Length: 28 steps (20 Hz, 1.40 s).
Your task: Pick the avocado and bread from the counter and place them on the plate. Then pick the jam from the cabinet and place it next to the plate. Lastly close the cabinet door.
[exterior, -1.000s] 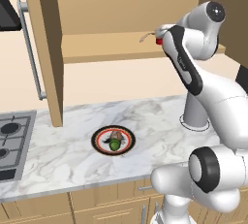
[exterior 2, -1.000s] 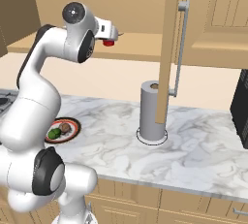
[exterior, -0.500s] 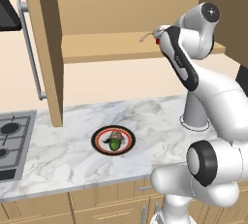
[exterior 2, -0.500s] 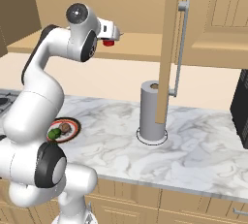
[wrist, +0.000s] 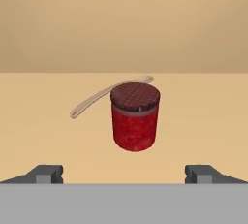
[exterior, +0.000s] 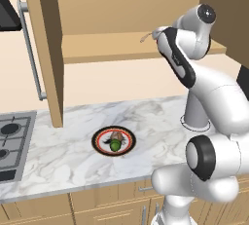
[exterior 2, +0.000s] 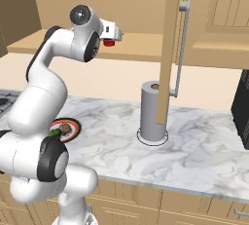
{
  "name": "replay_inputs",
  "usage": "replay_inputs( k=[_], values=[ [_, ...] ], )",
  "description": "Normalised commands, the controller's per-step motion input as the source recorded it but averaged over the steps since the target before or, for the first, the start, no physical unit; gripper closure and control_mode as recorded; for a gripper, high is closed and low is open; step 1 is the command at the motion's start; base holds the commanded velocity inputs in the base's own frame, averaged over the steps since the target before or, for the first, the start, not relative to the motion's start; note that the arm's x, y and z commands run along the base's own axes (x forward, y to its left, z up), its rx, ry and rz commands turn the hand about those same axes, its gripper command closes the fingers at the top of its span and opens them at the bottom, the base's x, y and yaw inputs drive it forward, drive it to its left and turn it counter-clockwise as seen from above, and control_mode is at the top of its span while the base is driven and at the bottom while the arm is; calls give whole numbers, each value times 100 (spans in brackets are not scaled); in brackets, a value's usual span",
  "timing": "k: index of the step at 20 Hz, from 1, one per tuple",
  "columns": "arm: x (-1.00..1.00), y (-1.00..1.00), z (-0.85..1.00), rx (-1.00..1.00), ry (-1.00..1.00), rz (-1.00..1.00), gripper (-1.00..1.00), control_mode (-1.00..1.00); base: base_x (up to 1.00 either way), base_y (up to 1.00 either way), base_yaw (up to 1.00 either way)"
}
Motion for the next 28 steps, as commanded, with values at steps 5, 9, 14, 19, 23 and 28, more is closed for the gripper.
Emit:
replay_inputs(
  k=[5, 9, 14, 19, 23, 28],
  values=[
    [18, -3, -6, -2, 0, 0, -100, -100, 0, 0, 0],
    [22, -4, -4, -2, 0, 0, -100, -100, 0, 0, 0],
    [21, -3, -2, -1, 0, 0, -100, -100, 0, 0, 0],
    [18, 0, -2, -1, 0, 0, -100, -100, 0, 0, 0],
    [19, 0, -2, 0, 0, 0, -100, -100, 0, 0, 0],
    [16, -1, -4, 0, 0, 0, -100, -100, 0, 0, 0]
  ],
)
